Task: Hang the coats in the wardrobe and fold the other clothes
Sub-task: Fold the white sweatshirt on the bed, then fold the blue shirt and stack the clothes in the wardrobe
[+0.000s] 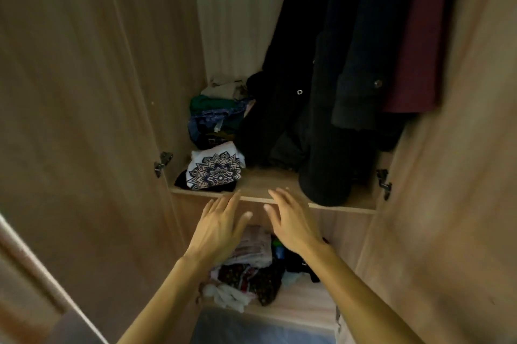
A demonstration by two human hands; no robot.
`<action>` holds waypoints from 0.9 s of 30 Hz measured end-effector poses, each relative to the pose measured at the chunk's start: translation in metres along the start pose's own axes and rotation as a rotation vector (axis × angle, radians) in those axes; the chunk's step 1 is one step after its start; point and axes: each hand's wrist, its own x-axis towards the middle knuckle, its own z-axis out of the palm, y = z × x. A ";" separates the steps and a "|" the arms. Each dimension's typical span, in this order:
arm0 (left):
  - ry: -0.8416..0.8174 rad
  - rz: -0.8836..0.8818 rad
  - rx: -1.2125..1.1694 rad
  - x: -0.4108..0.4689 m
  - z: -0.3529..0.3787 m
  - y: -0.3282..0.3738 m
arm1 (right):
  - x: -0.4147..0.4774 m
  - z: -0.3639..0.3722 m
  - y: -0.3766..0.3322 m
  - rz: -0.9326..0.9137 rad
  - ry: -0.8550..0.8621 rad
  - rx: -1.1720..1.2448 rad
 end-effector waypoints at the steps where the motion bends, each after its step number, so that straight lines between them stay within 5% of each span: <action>1: -0.015 0.022 -0.018 -0.007 -0.001 0.012 | -0.014 -0.007 0.002 0.017 0.006 -0.014; 12: -0.110 0.329 -0.230 -0.075 0.000 0.106 | -0.184 -0.078 0.001 0.336 0.266 -0.040; 27: -0.383 0.592 -0.674 -0.273 -0.008 0.147 | -0.445 -0.056 -0.132 0.794 0.430 -0.103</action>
